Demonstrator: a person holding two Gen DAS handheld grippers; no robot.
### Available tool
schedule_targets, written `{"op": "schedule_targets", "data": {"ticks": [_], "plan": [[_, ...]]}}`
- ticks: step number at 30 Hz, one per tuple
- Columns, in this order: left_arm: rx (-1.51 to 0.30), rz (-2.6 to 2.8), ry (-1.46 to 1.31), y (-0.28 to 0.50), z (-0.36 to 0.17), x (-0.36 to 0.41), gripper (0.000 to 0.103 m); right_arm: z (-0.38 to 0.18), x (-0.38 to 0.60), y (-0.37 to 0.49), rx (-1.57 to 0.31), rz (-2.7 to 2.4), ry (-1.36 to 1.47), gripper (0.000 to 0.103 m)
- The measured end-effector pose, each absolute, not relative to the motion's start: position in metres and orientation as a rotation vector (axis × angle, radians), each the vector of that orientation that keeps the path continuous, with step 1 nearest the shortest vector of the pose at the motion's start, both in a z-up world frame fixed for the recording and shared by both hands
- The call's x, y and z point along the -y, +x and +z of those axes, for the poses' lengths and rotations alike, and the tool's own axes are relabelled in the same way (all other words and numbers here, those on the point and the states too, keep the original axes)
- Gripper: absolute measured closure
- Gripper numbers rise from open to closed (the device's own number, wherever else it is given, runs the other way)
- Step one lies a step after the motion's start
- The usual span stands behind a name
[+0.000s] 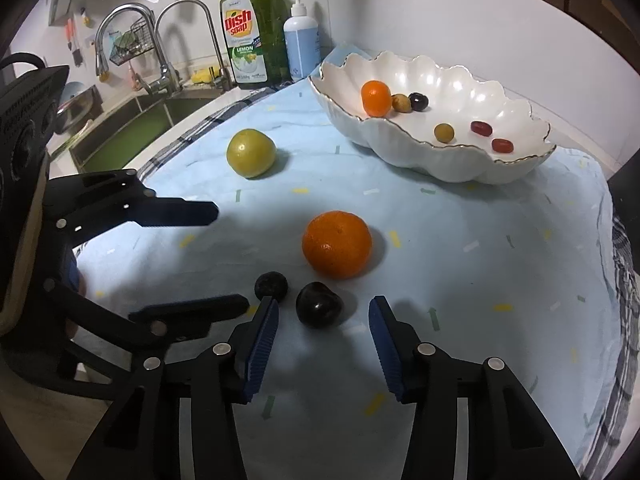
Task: Organize fruits
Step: 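Grasp a dark plum with the right gripper while the left gripper grasps a small black fruit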
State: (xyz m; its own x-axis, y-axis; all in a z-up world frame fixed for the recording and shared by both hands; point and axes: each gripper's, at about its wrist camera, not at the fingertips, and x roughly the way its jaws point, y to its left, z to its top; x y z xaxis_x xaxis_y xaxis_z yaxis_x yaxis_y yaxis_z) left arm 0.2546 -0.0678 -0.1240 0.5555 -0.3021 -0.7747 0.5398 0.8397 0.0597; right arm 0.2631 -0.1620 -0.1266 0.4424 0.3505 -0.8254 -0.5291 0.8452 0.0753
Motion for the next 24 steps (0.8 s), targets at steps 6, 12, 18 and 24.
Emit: {"op": "schedule_targets", "data": {"ticks": [6,12,18,24], "plan": [[-0.856,-0.529,0.313,0.259,-0.131,0.072,0.054,-0.136,0.161,0.269,-0.995,0.565,-0.209,0.061],[-0.862,-0.55,0.315,0.262,-0.135,0.077,0.06,-0.143,0.16,0.272,-1.009,0.575,-0.204,0.067],[-0.88,-0.576,0.315,0.264,-0.14,0.08,0.075,-0.145,0.16,0.274,-1.006,0.594,-0.189,0.074],[-0.89,-0.564,0.307,0.265,-0.143,0.081,0.082,-0.145,0.159,0.273,-1.005,0.603,-0.179,0.075]]}}
